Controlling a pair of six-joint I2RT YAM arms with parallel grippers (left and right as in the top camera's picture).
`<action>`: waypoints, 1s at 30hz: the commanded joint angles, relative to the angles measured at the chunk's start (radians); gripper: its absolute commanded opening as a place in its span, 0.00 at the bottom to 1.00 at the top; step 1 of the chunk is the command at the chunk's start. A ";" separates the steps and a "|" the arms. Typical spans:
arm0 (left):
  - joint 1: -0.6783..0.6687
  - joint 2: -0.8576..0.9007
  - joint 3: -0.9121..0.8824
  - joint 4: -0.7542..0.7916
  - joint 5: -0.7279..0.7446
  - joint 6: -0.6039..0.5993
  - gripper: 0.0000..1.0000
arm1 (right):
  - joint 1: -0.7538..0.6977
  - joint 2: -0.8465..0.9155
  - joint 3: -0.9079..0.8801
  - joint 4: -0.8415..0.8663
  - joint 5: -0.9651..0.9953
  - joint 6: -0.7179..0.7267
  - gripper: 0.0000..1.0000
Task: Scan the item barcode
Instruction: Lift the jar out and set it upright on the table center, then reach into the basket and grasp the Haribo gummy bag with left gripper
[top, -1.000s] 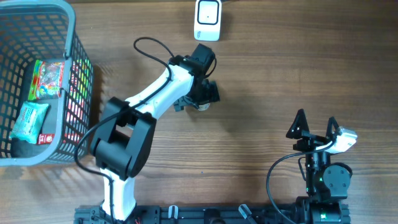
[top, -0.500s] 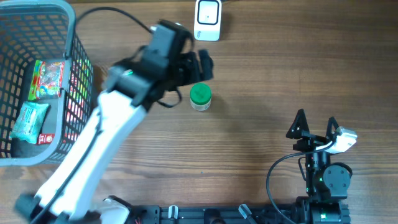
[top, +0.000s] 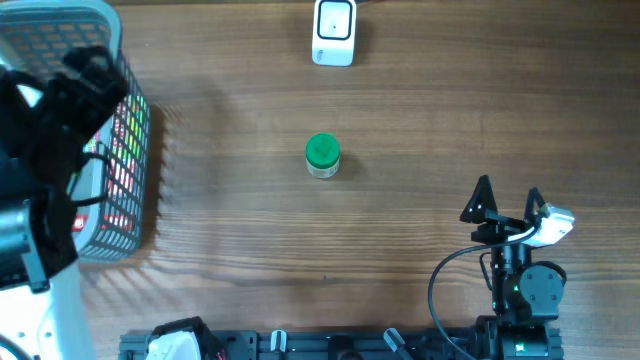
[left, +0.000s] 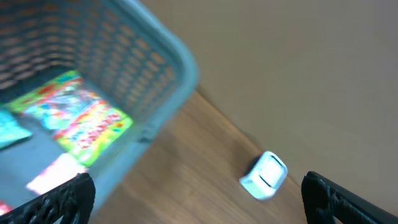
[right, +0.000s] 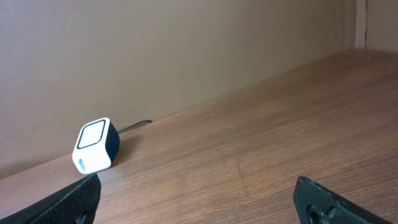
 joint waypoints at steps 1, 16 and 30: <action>0.093 0.037 0.009 -0.032 0.005 0.023 1.00 | 0.005 0.002 -0.001 0.003 -0.012 -0.019 1.00; 0.378 0.421 0.002 -0.098 0.005 0.018 1.00 | 0.005 0.002 -0.001 0.003 -0.012 -0.018 1.00; 0.332 0.791 0.002 0.078 0.005 -0.115 1.00 | 0.005 0.002 -0.001 0.003 -0.012 -0.018 1.00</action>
